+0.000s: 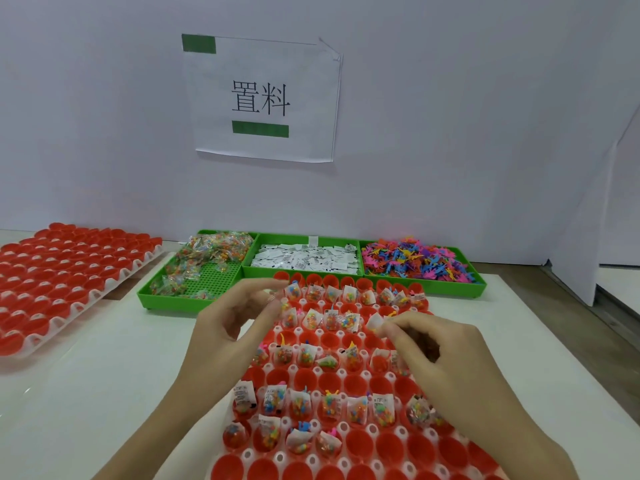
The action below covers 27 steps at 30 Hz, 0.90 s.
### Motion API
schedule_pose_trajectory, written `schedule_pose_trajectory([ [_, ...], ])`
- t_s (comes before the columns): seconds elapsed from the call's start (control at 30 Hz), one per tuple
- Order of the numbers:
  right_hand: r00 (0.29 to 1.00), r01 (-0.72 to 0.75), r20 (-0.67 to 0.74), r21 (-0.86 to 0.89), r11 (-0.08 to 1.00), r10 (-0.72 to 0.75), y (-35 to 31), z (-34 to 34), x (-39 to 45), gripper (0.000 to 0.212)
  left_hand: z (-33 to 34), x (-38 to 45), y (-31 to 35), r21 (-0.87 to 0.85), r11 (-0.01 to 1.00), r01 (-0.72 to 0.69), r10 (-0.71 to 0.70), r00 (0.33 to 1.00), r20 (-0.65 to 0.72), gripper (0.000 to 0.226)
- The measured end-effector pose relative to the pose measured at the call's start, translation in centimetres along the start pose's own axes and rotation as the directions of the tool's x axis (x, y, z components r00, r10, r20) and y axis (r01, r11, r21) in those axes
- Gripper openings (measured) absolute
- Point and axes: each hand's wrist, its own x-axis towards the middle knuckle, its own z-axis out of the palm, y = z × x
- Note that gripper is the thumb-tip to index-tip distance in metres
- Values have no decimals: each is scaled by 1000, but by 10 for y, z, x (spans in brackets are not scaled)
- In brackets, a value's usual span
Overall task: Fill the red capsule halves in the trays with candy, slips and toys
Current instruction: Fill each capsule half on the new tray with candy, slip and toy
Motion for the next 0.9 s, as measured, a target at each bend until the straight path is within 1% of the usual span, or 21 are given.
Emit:
schedule_pose_trajectory([
  [0.07, 1000, -14, -23, 7, 1000, 14, -2, -1, 0, 23, -2, 2, 2, -69, 997, 24, -22, 999, 37, 33],
  [0.1, 999, -25, -30, 22, 999, 26, -2, -1, 0, 20, -3, 2, 3, -72, 997, 28, -24, 999, 48, 35],
  [0.17, 998, -55, -23, 68, 996, 57, -5, -1, 0, 16, -5, 4, 4, -46, 998, 30, -27, 998, 61, 32],
  [0.23, 996, -88, 29, 50, 995, 86, -8, 2, 3, 11, -9, 5, 3, -18, 999, 40, -39, 997, 60, 24],
  [0.33, 988, -79, 127, -91, 993, 91, -12, 9, 19, 11, -16, 9, -1, 33, 998, 44, -46, 998, 50, 12],
  [0.43, 975, 21, 219, -255, 967, 37, -15, 19, 54, 11, -19, 10, -6, 79, 996, 34, -37, 999, 33, 9],
  [0.53, 966, 91, 257, -370, 924, 8, -3, 32, 101, 15, -19, 10, -11, 82, 996, 40, -43, 999, 23, 10],
  [0.63, 963, 97, 269, -448, 889, 31, 21, 47, 147, 18, -19, 9, -14, 98, 993, 58, -61, 998, 24, 9],
  [0.7, 965, 70, 255, -487, 871, 65, 39, 57, 169, 18, -19, 9, -16, 114, 992, 55, -58, 998, 28, 8],
  [0.73, 972, 44, 222, -504, 863, 80, 48, 60, 178, 17, -19, 8, -16, 121, 992, 47, -52, 998, 32, 7],
  [0.8, 989, -33, 111, -509, 860, 103, 63, 62, 193, 15, -19, 9, -16, 145, 989, 16, -23, 999, 42, 5],
  [0.83, 989, -57, 87, -504, 862, 116, 70, 63, 199, 14, -19, 9, -17, 164, 986, 0, -7, 999, 39, 6],
  [0.9, 980, -57, 135, -510, 858, 146, 80, 66, 208, 14, -20, 10, -18, 195, 981, -17, 11, 999, 34, 10],
])
